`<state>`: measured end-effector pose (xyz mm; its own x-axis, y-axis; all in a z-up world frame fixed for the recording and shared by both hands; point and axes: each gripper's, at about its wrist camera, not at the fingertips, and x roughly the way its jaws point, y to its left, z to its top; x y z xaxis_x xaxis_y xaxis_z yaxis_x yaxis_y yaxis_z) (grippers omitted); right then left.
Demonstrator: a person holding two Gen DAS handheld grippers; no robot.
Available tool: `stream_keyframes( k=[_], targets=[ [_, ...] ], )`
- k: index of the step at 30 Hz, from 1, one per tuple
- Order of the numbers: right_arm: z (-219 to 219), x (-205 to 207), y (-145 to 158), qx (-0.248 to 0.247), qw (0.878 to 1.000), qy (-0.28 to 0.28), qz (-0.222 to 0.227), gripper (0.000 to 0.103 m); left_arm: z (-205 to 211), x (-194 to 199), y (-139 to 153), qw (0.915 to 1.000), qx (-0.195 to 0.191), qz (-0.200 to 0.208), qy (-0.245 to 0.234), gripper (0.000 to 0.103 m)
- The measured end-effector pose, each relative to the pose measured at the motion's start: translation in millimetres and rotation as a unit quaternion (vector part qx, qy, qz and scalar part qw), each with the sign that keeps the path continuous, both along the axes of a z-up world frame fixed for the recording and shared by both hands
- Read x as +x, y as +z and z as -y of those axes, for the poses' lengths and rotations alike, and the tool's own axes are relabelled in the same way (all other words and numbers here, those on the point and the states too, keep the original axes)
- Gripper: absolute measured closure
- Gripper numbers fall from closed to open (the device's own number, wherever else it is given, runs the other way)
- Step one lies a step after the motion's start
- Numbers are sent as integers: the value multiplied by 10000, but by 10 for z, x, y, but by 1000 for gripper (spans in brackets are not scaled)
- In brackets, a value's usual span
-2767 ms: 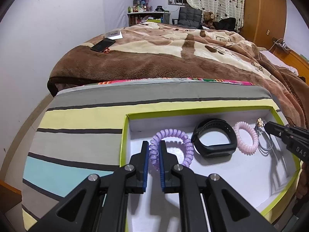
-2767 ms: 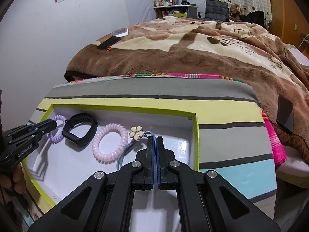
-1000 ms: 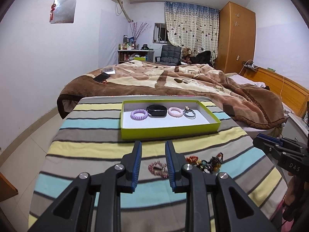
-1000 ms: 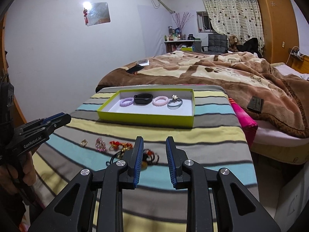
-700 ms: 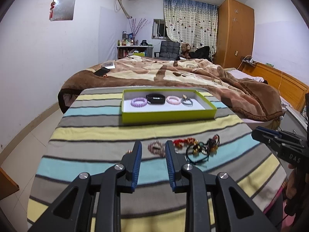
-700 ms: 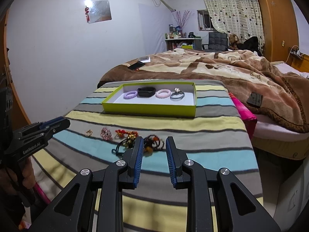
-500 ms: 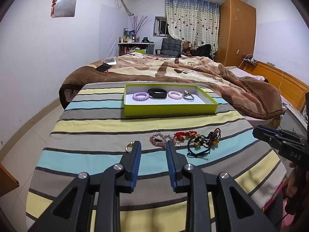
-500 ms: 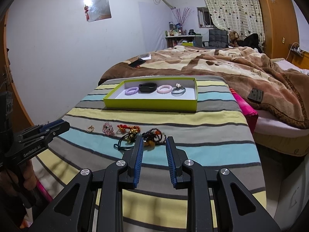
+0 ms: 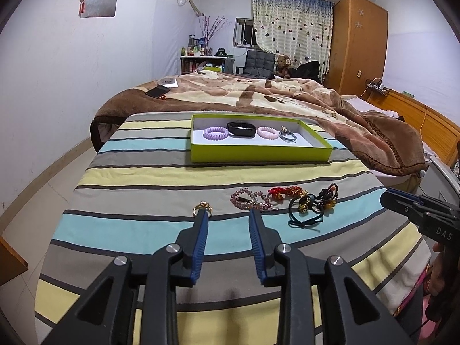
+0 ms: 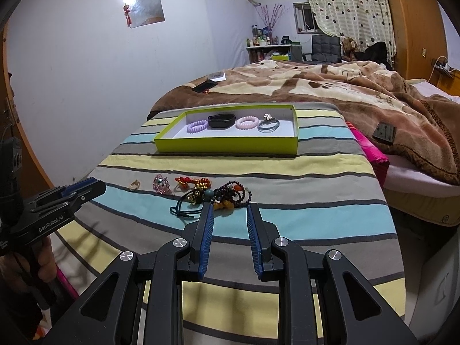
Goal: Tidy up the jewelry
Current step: 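Grasp the gold ring with the left tool while the right grasps the amber beaded bracelet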
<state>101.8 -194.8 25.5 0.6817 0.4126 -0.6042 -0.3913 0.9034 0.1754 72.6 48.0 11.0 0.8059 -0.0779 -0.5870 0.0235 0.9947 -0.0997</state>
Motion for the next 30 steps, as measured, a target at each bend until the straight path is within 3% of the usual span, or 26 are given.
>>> stream_keyframes(
  k=[8,10,12,18,30],
  targets=[
    [-65,103,-78,45,9998,49,-194,78,-44,106,-54,9999,11,-131,45,66],
    [-89,127,-90,72,9997,64,-229,75,-53,152,-70,9998,28,-184,62,65],
    [-116,166,-107,117,9995,88,-287,66,-66,196,-91,9997,50,-229,79,65],
    [-188,302,-160,172,9988,35,-457,66,-88,349,-152,9990,81,-426,65,65],
    [-334,686,-370,276,9944,-148,-1014,66,-204,714,-367,9923,-33,-1203,285,65]
  ],
)
